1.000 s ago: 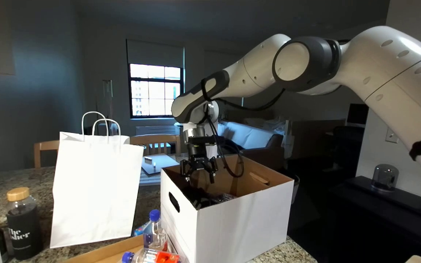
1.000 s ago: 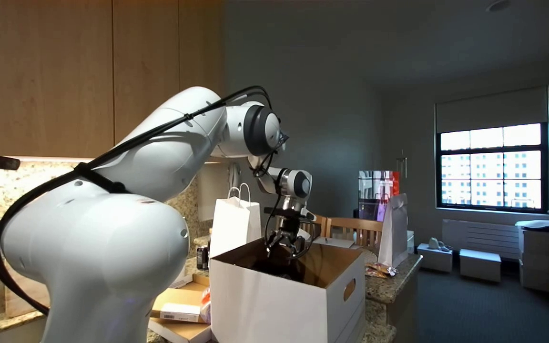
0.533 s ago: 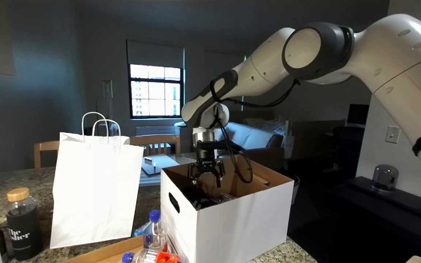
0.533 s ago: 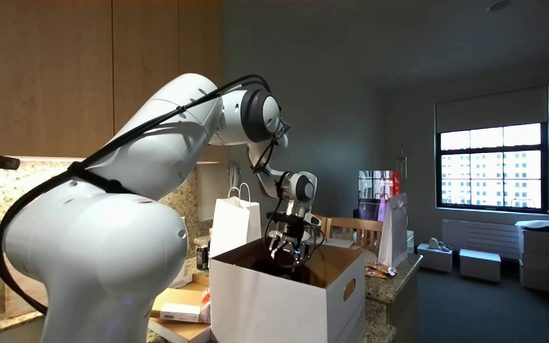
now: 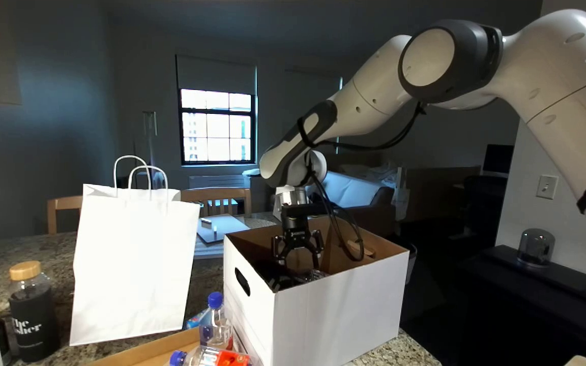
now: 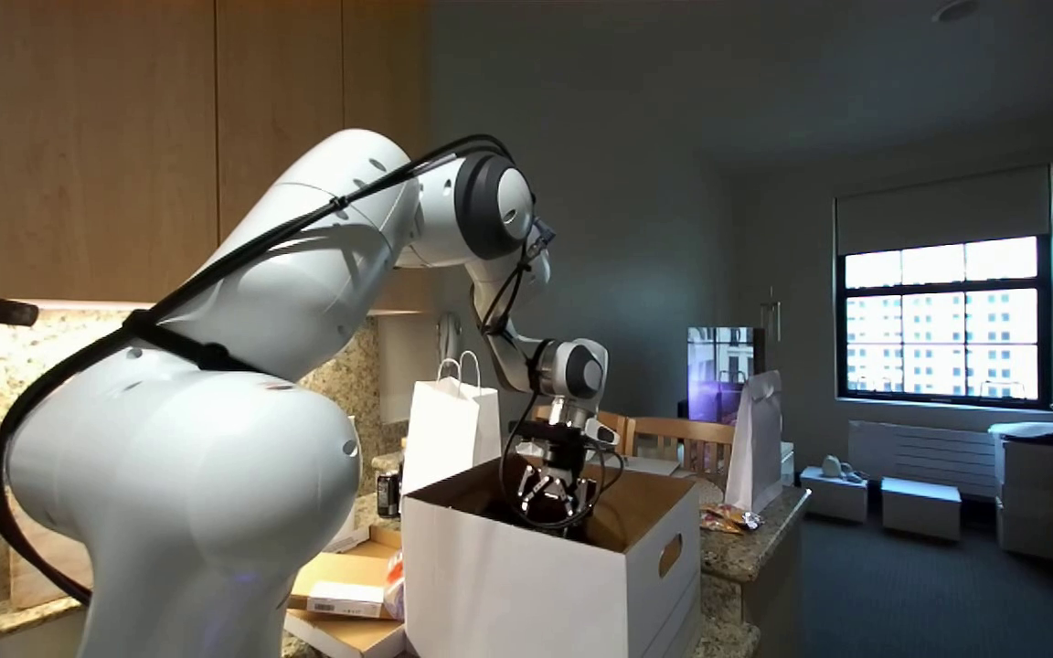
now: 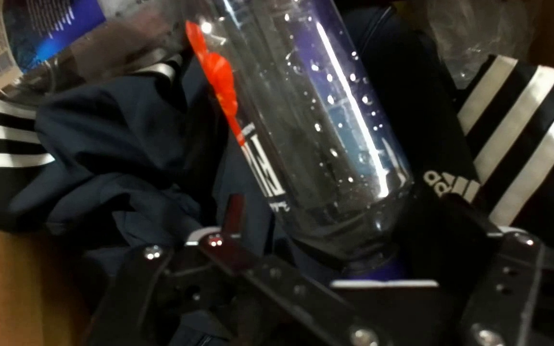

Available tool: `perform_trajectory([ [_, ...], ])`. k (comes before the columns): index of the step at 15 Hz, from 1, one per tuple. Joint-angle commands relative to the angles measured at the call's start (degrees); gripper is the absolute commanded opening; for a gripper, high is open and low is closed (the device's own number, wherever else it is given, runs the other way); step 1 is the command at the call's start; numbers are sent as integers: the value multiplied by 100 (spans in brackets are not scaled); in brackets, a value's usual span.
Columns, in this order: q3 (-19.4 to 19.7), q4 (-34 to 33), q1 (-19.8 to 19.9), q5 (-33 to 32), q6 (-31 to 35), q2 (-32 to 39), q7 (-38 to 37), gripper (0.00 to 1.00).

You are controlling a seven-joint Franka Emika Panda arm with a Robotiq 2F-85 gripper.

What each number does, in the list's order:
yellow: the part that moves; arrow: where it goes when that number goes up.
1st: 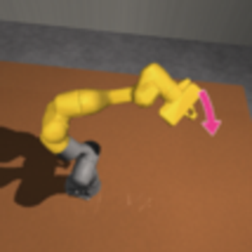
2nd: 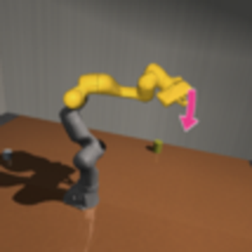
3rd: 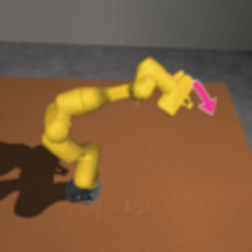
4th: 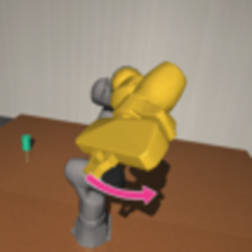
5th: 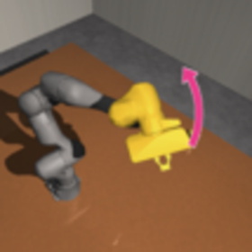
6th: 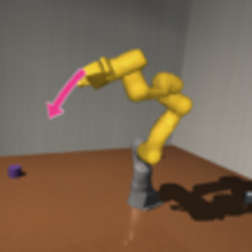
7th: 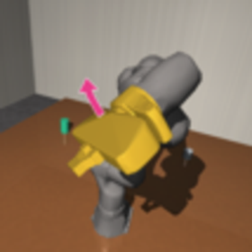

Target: Remove smaller box and three bottles from the bigger box and you put them on the table

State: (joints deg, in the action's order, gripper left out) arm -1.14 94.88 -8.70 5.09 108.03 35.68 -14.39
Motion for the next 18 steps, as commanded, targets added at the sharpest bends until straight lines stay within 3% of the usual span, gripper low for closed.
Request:
perform_trajectory([
  [1,134,553,-57,-177,259,-389,-462,100],
  [6,142,570,-91,-218,5,-332,-757,100],
  [18,46,280,-149,-133,-419,-60,-663,100],
])
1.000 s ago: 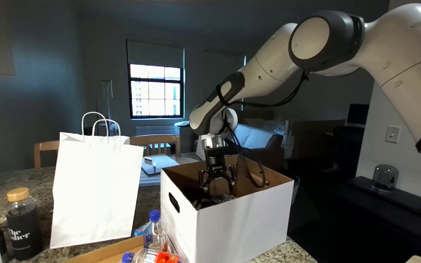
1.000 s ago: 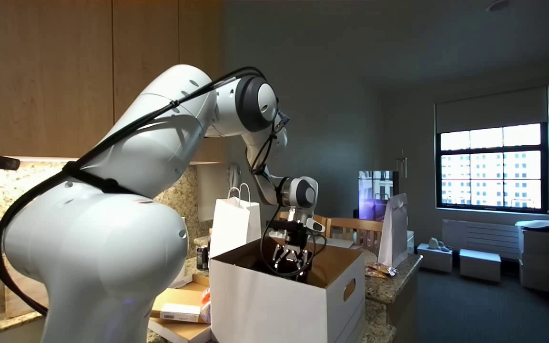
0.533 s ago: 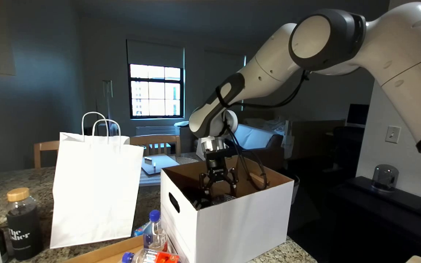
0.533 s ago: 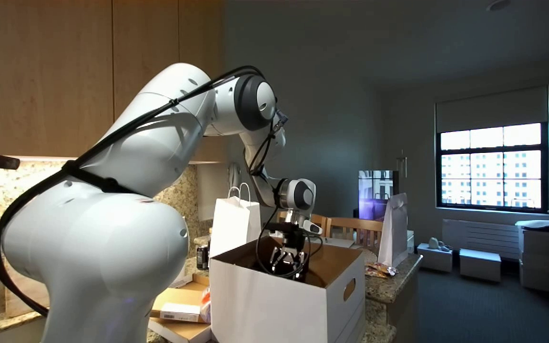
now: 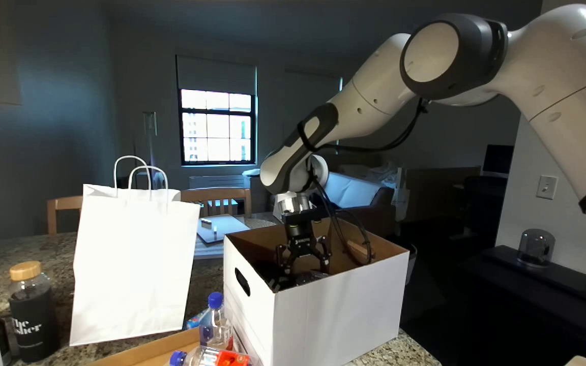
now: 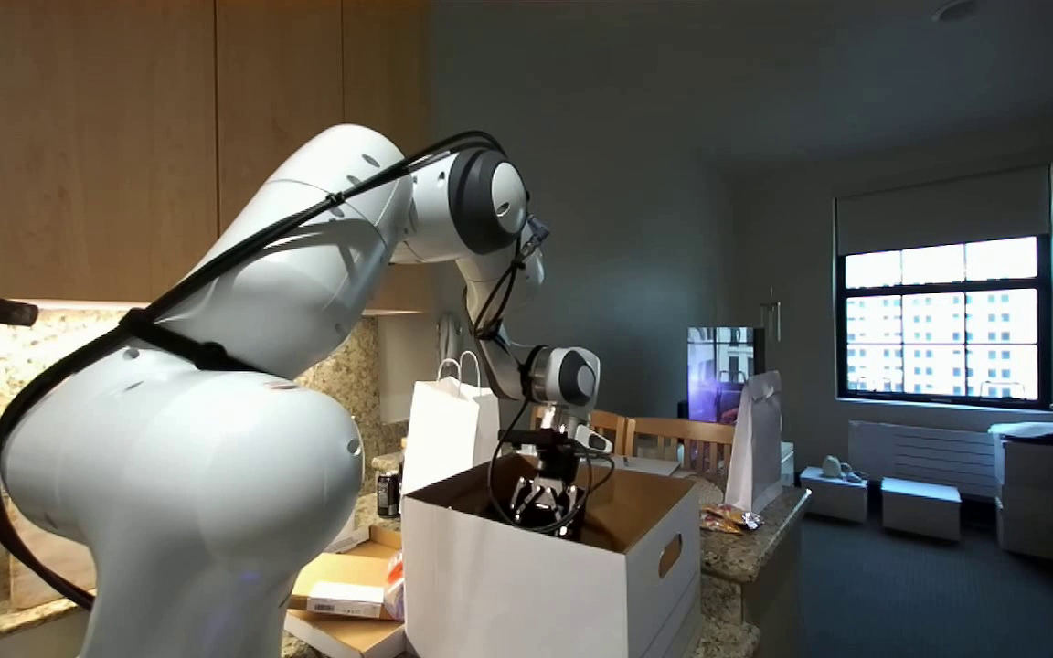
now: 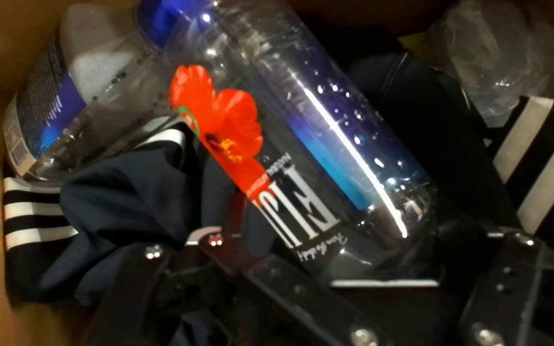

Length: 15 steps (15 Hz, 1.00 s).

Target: Remove smaller box and three bottles from the bigger box and you put them on the table

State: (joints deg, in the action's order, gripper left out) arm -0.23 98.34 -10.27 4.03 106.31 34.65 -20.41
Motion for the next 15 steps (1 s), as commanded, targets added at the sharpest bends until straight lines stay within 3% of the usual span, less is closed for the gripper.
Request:
perform_trajectory([
  [1,-61,-83,7,-22,-290,55,-41,75],
  [2,-77,-87,-4,-36,-304,61,-20,74],
  [8,-150,-289,-63,-38,-424,146,28,38],
  [10,-158,-361,-59,-33,-498,168,36,34],
  [13,-183,-477,-22,35,-523,108,79,21],
  [15,-231,-462,10,96,-386,-82,201,19],
])
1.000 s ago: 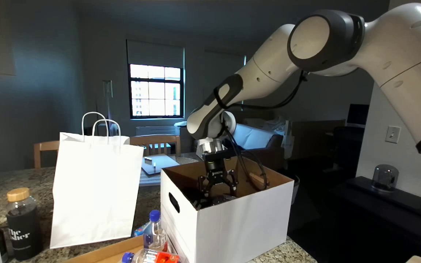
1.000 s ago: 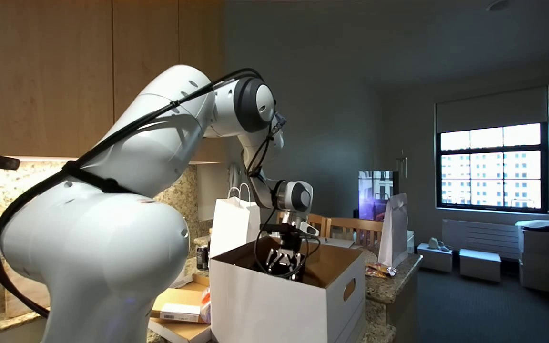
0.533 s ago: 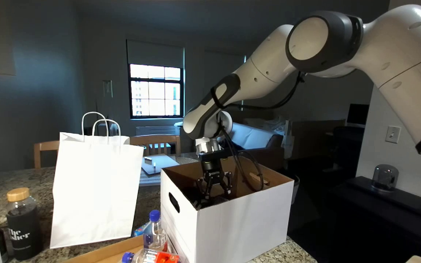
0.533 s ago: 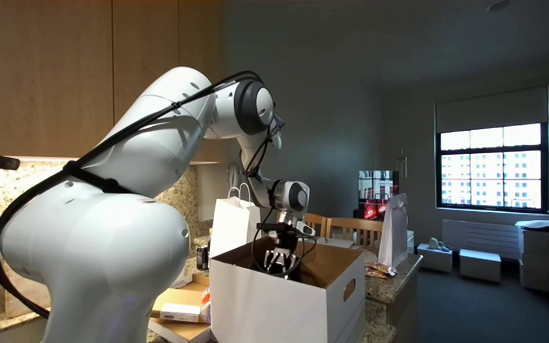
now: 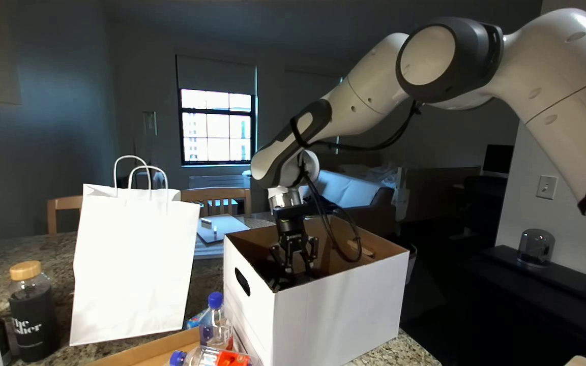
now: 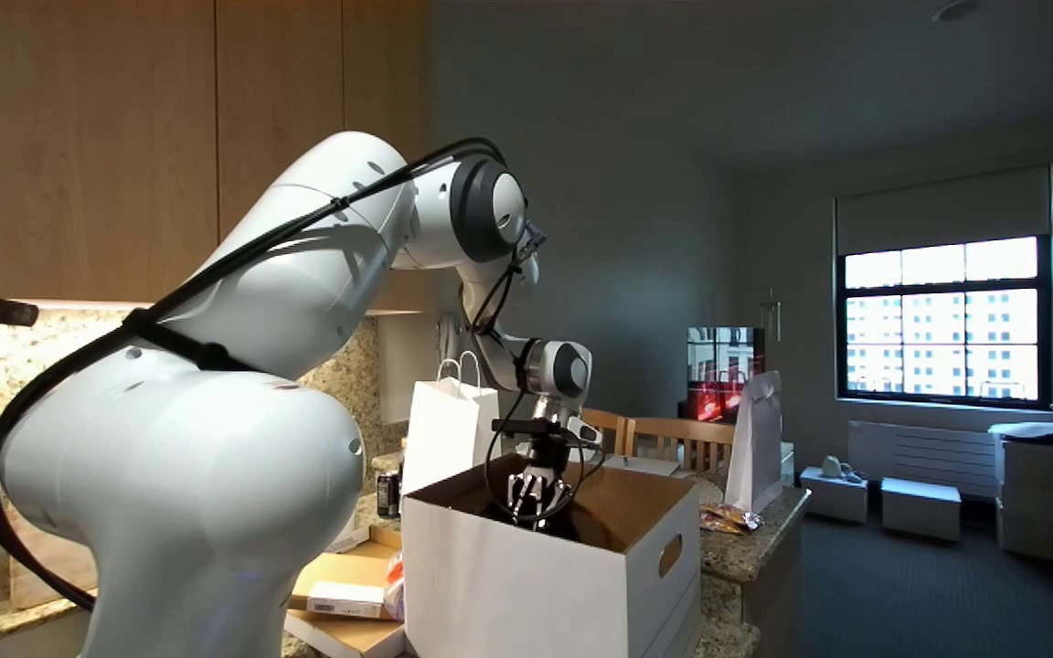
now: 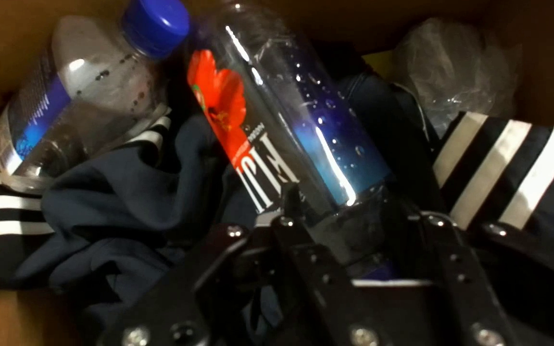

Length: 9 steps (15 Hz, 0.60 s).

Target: Remove smaller box and three bottles from the bigger box and you put them on the table

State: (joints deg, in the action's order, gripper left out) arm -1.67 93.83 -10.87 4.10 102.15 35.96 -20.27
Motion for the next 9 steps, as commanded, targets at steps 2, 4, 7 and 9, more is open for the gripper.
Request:
perform_trajectory([
  [2,-144,-1,99,133,118,-395,317,15],
  [4,-191,-9,131,184,160,-545,464,15],
  [7,-213,-70,162,244,102,-654,589,15],
  [9,-211,-62,159,223,141,-742,632,15],
])
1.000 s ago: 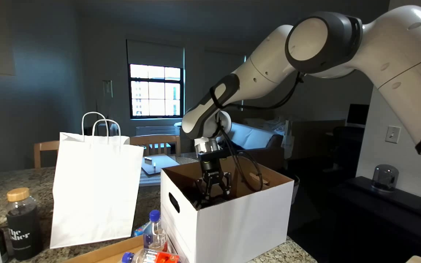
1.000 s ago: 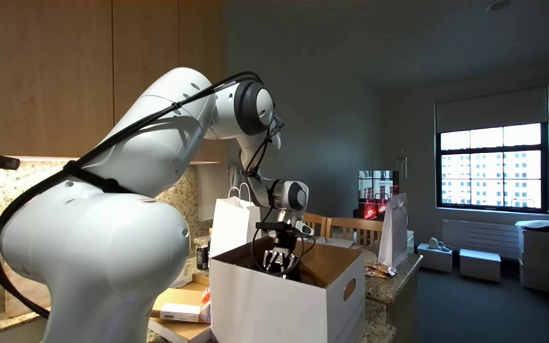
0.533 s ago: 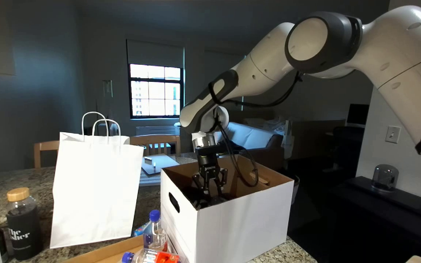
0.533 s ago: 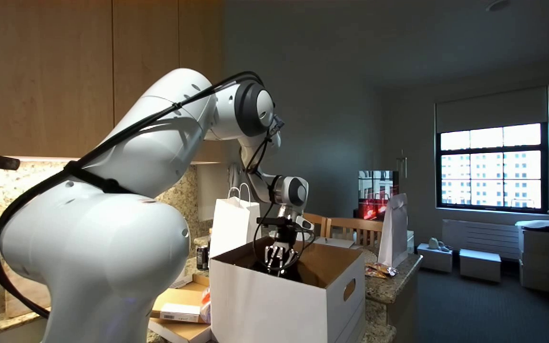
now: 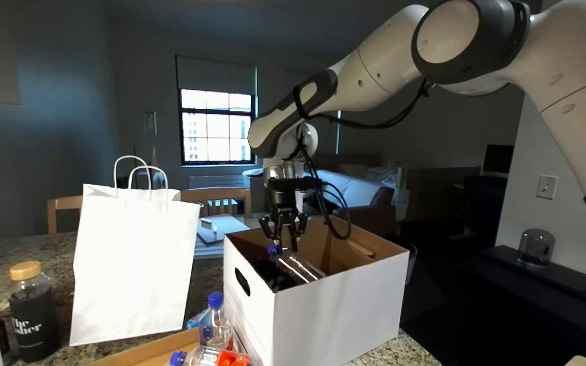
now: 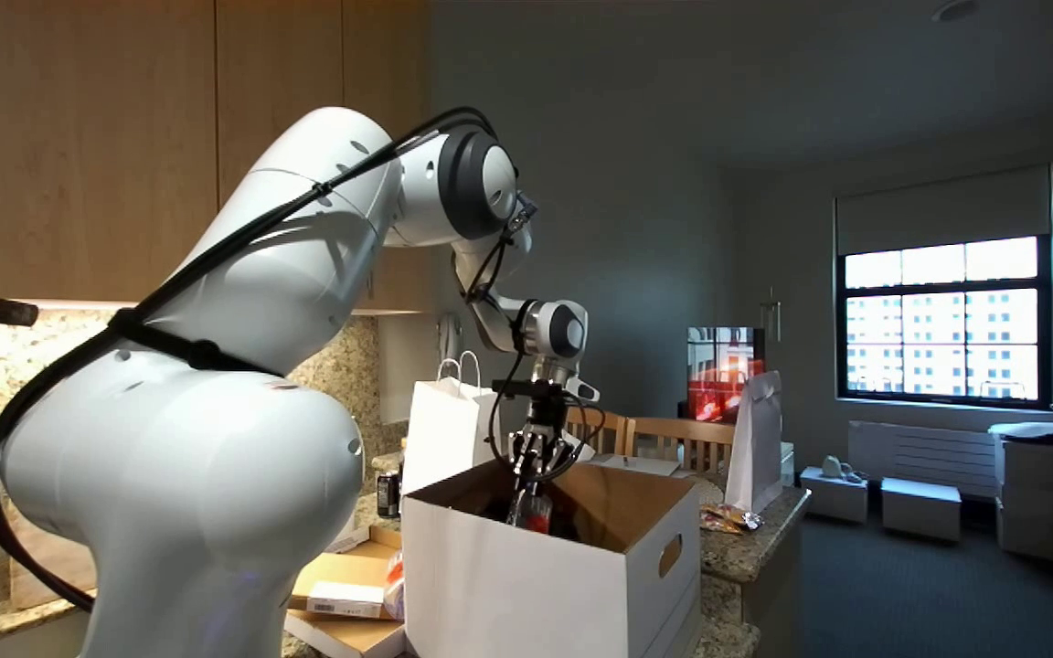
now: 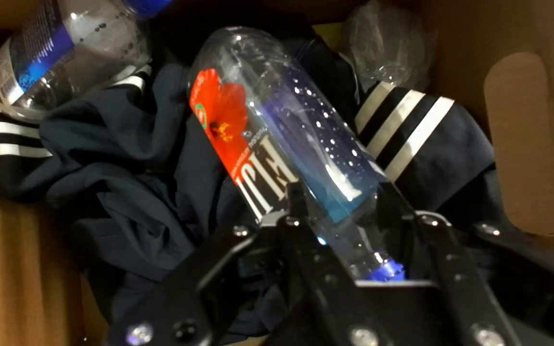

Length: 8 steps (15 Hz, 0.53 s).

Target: Remove smaller box and three bottles from the bigger box and you put them on the table

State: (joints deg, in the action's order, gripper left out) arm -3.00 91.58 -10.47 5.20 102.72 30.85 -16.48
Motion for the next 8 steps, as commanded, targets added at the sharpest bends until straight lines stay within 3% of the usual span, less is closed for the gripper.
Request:
perform_trajectory([
  [1,-75,162,113,92,107,-265,275,15],
  [8,-151,155,28,2,482,-562,376,15],
])
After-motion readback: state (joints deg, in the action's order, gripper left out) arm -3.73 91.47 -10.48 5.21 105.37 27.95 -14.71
